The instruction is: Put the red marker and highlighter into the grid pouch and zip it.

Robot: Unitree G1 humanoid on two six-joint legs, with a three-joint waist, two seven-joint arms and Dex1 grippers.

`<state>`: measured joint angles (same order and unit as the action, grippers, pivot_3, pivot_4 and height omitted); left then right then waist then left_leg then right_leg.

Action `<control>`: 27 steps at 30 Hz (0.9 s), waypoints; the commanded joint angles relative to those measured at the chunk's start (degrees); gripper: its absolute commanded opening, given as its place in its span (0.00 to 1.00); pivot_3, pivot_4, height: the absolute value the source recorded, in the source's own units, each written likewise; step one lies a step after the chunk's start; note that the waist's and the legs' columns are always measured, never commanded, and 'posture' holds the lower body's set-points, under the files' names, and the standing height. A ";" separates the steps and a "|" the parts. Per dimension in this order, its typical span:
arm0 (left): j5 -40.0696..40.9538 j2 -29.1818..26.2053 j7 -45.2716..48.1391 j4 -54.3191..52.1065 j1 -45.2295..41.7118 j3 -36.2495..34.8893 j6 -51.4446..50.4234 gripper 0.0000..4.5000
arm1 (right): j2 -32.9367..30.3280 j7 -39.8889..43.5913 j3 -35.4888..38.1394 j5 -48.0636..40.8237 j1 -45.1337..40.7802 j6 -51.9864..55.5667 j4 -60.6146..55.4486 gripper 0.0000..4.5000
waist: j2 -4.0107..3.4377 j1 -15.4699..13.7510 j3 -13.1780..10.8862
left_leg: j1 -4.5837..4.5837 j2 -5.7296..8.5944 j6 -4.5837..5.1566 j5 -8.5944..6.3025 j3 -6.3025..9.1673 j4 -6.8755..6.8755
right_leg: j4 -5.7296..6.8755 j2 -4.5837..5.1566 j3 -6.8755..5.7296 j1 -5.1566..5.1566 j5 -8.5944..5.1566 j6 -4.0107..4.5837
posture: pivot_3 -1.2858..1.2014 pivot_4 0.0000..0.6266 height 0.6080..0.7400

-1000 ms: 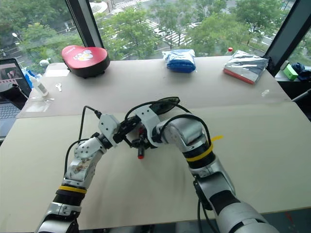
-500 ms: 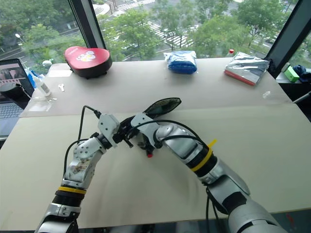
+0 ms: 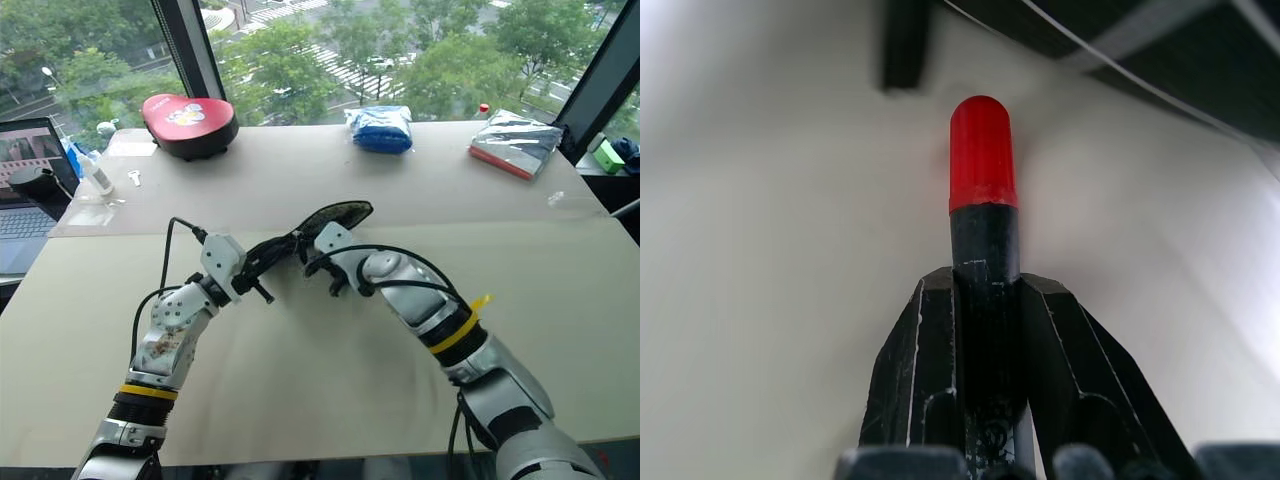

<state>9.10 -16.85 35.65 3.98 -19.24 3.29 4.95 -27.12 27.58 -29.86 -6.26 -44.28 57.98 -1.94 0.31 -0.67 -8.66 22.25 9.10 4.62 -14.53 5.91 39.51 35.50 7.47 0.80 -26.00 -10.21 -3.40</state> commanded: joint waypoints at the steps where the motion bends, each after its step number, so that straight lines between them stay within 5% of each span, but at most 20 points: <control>1: 0.69 -0.10 -0.51 -2.07 -0.24 -0.90 0.71 0.00 | -2.88 1.66 3.06 0.30 2.79 1.91 -1.02 0.10 | 0.00 -0.09 0.00 | 0.01 0.00 0.00 0.00 0.00 0.00 | 0.00 0.00 0.00 0.04 0.00 0.00 | 0.52 0.24 1.00; 10: 0.75 0.03 -0.59 -2.16 -0.09 -0.97 0.62 0.00 | -7.87 3.73 12.52 -0.19 9.35 -1.66 -4.44 0.10 | 0.01 -0.20 0.00 | 0.01 0.00 0.03 -0.05 0.00 0.00 | -0.34 0.00 -0.01 0.22 0.04 -0.06 | 0.52 0.24 1.00; 19: 1.33 0.11 0.37 -2.41 0.18 -0.61 0.47 0.00 | -24.71 17.35 20.92 3.62 11.38 -44.42 -5.71 0.10 | 0.04 0.03 -0.03 | 0.16 -0.02 -0.09 -0.12 -0.08 -0.06 | -0.41 -0.01 -0.01 0.08 0.06 -0.11 | 0.52 0.24 1.00; 27: 1.50 0.26 1.26 -2.30 -0.12 -0.27 0.33 0.00 | -26.40 16.41 17.59 16.54 7.16 -66.24 0.10 0.10 | 0.06 0.30 -0.05 | 0.10 -0.09 -0.13 -0.09 -0.16 -0.20 | -0.41 -0.03 0.01 0.02 0.07 -0.09 | 0.52 0.24 1.00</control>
<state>9.28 -16.68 36.64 3.65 -18.98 3.21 4.94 -53.24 44.85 -11.63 6.74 -35.29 -2.37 -1.53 0.37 -0.37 -8.71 22.35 9.02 4.50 -14.62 5.73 39.31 35.11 7.45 0.82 -26.01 -10.14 -3.49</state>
